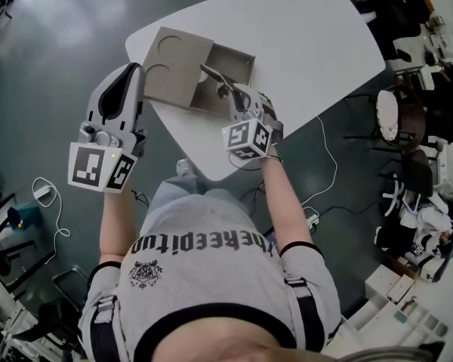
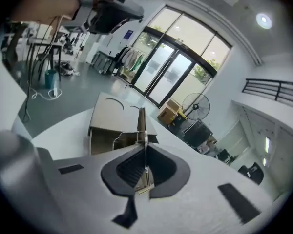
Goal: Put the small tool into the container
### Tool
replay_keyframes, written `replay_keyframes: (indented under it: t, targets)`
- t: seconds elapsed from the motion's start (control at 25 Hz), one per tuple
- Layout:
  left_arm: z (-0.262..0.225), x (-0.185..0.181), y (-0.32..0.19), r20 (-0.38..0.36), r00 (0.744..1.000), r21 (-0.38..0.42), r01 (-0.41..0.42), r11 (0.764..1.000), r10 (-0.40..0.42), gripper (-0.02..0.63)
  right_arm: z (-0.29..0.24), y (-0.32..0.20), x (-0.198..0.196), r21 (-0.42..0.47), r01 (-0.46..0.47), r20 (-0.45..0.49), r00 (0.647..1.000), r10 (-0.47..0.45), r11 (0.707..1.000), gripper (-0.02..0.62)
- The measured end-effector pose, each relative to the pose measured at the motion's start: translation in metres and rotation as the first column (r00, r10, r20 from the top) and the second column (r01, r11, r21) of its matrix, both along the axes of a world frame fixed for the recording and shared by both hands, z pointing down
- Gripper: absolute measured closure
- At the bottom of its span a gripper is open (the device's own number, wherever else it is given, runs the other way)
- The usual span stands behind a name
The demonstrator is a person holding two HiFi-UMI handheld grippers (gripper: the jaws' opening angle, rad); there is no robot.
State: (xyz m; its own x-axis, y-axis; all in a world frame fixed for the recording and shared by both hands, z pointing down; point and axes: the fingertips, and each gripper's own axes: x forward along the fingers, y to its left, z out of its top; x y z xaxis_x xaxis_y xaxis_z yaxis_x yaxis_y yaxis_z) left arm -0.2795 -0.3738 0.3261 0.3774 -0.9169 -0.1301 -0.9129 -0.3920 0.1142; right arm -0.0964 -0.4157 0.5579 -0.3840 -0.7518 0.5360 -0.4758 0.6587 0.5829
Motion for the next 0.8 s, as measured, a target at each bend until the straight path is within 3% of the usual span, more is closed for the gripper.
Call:
replay_keyframes:
  t: [0.28,0.48,0.64,0.8]
  targets:
    - [0.004,0.000,-0.006,-0.002,1.000,-0.007,-0.009,1.000,0.009,0.592,0.025,-0.002,0.004,0.057,0.132,-0.299,0.948,-0.109,0.990,0.592]
    - [0.005,0.001,-0.013,-0.001,1.000,-0.009,-0.016,1.000,0.016,0.592,0.037,-0.006,0.010,0.059,0.177,-0.415,0.899,-0.137,0.982,0.591]
    - [0.006,0.000,-0.015,-0.001,1.000,-0.011,-0.018,1.000,0.018,0.592,0.052,-0.006,0.014,0.029,0.234,-0.523,0.832,-0.185,0.972,0.592]
    - [0.007,-0.003,-0.016,-0.001,1.000,-0.013,-0.016,1.000,0.016,0.592,0.063,-0.005,0.011,0.013,0.277,-0.570,0.792,-0.221,0.961,0.591]
